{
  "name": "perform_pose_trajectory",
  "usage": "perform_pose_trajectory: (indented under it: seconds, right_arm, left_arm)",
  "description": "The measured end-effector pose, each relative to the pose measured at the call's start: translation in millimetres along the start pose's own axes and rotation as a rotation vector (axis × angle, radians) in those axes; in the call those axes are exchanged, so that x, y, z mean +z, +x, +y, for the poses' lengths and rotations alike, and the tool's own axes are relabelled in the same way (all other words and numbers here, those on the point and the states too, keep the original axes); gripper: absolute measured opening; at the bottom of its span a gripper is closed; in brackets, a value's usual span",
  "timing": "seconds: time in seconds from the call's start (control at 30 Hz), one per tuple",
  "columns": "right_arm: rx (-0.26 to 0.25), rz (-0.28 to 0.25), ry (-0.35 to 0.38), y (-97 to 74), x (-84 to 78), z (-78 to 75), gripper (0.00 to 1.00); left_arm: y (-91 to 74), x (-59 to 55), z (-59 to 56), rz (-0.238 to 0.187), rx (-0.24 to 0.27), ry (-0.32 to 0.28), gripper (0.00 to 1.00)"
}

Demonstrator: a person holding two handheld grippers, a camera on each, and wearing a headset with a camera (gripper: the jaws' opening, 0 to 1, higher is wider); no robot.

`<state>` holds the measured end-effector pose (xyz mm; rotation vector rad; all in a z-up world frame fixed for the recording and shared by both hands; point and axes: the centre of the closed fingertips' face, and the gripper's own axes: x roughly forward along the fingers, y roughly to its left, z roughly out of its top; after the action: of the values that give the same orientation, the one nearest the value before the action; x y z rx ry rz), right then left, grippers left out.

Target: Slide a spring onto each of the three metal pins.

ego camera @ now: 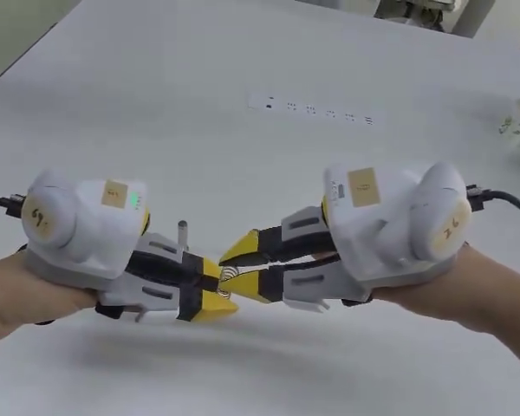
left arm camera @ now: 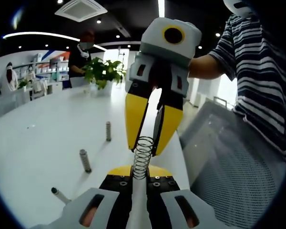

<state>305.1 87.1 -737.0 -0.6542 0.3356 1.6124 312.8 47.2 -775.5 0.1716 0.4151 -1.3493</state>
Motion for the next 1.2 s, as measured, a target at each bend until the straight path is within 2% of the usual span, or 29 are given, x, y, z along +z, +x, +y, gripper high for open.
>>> perform_pose_trajectory:
  seconds: [0.3, 1.2]
  right_arm:
    - [-0.008, -0.004, -0.005, 4.0, 0.5, 0.7, 0.07]
    - [-0.015, 0.009, -0.038, 2.4, 3.3, -1.2, 0.07]
  left_arm:
    - [1.2, -2.3, -0.4, 0.014, 0.003, 0.007, 0.02]
    - [-3.3, 0.5, 2.0, -0.018, 0.031, -0.072, 0.04]
